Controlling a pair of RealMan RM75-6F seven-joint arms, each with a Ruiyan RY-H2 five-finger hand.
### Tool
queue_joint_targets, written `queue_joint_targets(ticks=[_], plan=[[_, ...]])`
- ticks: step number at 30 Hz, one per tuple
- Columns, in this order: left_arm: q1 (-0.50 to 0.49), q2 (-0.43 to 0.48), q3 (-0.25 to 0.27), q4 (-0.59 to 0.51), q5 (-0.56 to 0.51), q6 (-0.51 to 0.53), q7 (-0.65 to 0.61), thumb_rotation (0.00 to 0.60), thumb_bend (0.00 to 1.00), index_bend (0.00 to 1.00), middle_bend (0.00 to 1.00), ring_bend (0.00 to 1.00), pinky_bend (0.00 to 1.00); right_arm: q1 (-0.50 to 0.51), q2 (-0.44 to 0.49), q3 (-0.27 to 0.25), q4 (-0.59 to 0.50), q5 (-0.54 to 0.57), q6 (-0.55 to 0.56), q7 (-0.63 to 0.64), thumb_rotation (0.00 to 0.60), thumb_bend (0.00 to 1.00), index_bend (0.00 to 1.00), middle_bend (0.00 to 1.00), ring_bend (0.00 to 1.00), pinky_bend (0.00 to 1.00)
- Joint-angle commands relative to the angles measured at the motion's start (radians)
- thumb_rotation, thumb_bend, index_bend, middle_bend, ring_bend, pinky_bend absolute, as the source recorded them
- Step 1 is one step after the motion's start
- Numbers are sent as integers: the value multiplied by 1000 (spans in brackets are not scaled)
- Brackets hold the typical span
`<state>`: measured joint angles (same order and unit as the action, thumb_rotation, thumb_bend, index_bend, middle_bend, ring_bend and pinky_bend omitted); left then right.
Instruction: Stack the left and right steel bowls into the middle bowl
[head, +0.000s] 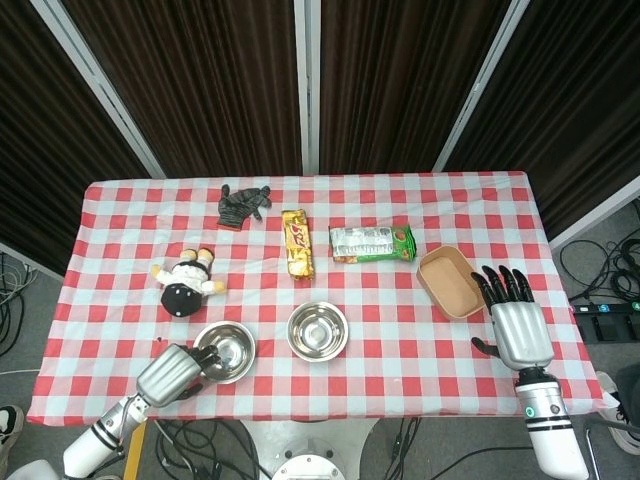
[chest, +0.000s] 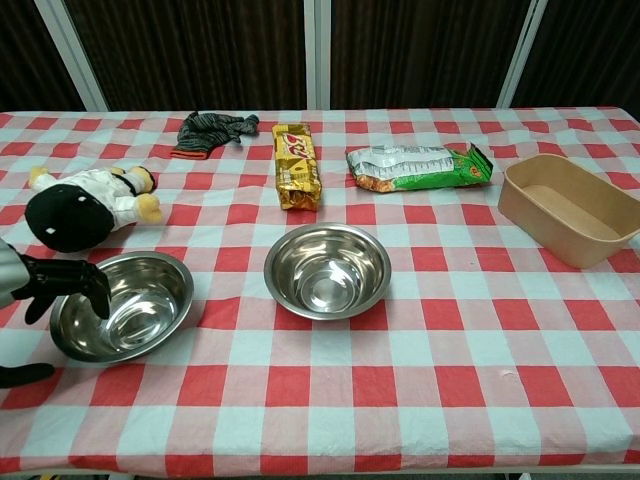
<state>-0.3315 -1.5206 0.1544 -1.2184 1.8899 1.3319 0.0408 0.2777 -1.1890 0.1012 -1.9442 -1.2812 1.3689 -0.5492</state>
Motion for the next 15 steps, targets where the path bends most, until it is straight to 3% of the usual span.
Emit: queue_joint_targets(ticks=[1, 15], plan=[[-3, -14, 1, 29, 5, 12, 7, 600, 228, 431, 440, 628, 799, 4, -2, 0, -1, 7, -7, -6, 600, 0, 111, 78, 0, 46], [-7, -74, 24, 154, 21, 48, 12, 600, 235, 469, 472, 635, 804, 13, -3, 2, 4, 30, -24, -2, 600, 0, 111, 78, 0, 46]])
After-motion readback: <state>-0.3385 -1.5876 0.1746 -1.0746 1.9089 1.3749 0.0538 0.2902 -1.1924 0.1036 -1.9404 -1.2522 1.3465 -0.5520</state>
